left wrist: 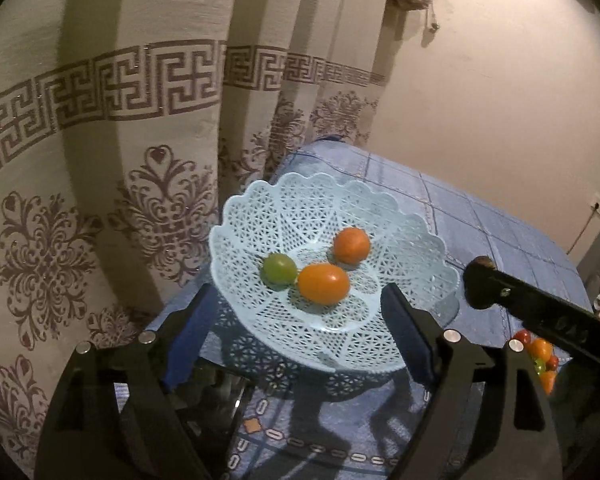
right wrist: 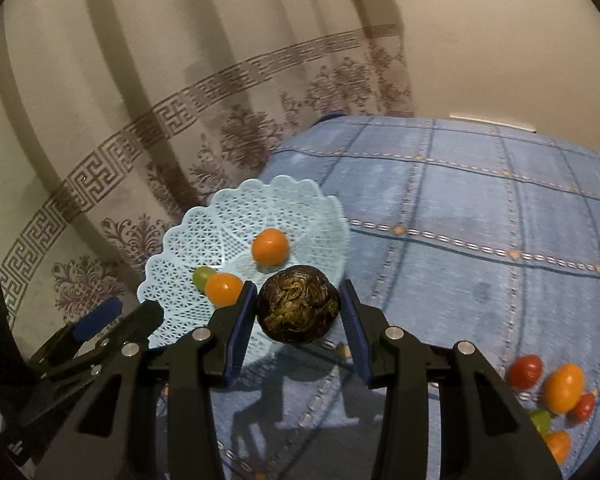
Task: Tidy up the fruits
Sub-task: 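Lower the dark brown fruit into the basket and open the right gripper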
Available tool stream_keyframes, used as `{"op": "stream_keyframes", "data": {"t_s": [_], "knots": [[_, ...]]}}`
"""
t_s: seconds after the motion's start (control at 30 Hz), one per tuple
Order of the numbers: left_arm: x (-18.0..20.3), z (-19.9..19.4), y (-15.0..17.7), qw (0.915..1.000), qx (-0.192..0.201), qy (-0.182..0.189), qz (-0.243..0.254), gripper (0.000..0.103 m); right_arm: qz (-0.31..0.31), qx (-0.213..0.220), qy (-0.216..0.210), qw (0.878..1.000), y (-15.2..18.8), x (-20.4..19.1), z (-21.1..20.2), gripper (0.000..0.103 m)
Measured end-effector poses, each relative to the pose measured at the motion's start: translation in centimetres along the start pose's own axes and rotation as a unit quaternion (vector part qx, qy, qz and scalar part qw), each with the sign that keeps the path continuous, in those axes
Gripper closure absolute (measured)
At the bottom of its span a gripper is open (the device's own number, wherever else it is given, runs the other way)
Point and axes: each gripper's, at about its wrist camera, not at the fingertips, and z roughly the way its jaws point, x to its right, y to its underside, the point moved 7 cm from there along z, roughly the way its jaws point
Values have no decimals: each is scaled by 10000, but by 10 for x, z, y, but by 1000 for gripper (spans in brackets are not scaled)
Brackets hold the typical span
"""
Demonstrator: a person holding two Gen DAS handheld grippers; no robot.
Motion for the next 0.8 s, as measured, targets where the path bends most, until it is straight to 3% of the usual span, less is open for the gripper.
{"op": "stream_keyframes", "data": {"t_s": [0.23, 0.37, 0.7, 0.8], "knots": [[-3, 1, -1, 10000, -20, -2, -61, 13, -49, -17, -73, 10000, -8, -12, 15, 59], [-3, 2, -2, 10000, -25, -7, -70, 9, 19, 143, -181, 9997, -13, -13, 9, 38], [6, 0, -2, 10000, 26, 31, 71, 8, 160, 203, -68, 9996, -6, -1, -1, 38], [8, -2, -2, 9999, 46, 49, 92, 4, 157, 218, 23, 9996, -2, 2, -4, 38]]}}
